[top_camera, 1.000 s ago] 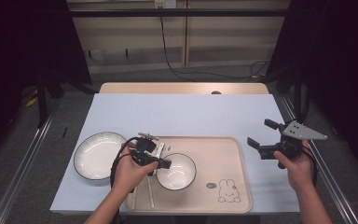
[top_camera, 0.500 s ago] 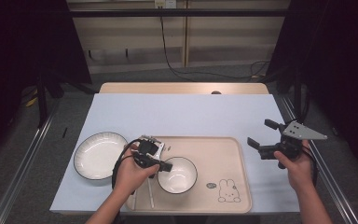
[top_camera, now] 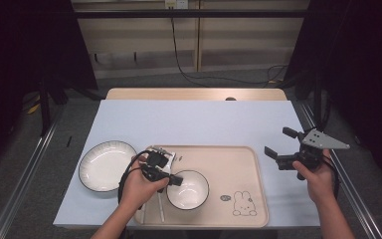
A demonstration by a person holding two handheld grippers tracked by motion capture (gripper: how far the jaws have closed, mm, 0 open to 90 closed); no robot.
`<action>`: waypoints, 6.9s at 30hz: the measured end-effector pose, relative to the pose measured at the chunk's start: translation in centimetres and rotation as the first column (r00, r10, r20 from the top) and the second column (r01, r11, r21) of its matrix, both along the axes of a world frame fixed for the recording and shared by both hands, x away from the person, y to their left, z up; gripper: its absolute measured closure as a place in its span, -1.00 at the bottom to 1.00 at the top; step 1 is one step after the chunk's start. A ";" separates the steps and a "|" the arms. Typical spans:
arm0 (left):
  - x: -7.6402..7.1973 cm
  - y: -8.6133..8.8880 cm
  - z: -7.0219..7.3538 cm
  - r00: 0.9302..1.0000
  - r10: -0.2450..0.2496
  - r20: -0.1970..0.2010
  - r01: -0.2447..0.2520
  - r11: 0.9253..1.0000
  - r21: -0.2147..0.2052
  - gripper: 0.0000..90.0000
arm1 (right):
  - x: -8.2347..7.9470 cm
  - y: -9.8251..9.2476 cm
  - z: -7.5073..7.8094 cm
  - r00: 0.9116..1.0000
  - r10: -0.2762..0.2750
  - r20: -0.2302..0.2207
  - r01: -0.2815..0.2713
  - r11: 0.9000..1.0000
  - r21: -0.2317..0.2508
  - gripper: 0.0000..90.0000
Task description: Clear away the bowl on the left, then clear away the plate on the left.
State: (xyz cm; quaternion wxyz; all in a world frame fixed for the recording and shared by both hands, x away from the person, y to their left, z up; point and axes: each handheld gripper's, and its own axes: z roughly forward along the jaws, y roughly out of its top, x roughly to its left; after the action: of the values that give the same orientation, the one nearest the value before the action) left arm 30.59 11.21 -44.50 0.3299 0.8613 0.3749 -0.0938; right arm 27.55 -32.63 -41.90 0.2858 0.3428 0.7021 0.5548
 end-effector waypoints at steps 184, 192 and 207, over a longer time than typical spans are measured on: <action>4.2 13.3 2.6 0.872 0.402 0.279 -0.358 0.913 -0.195 -0.78 | 0.0 0.1 0.0 1.000 0.007 -0.001 -0.007 1.000 -0.003 -0.98; 4.7 14.5 2.3 0.853 0.437 0.286 -0.398 0.898 -0.186 -0.78 | 0.0 0.1 0.0 1.000 0.005 0.001 -0.005 1.000 -0.009 -0.98; 5.2 16.9 1.5 0.826 0.472 0.307 -0.451 0.881 -0.139 -0.78 | 0.1 0.2 -0.1 1.000 0.013 -0.012 -0.013 1.000 -0.011 -0.98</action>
State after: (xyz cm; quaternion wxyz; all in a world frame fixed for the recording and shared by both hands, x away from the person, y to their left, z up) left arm 35.79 28.09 -42.99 0.4270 0.7379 0.5077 0.1239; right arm 27.64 -32.43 -42.02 0.2800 0.3398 0.7090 0.5509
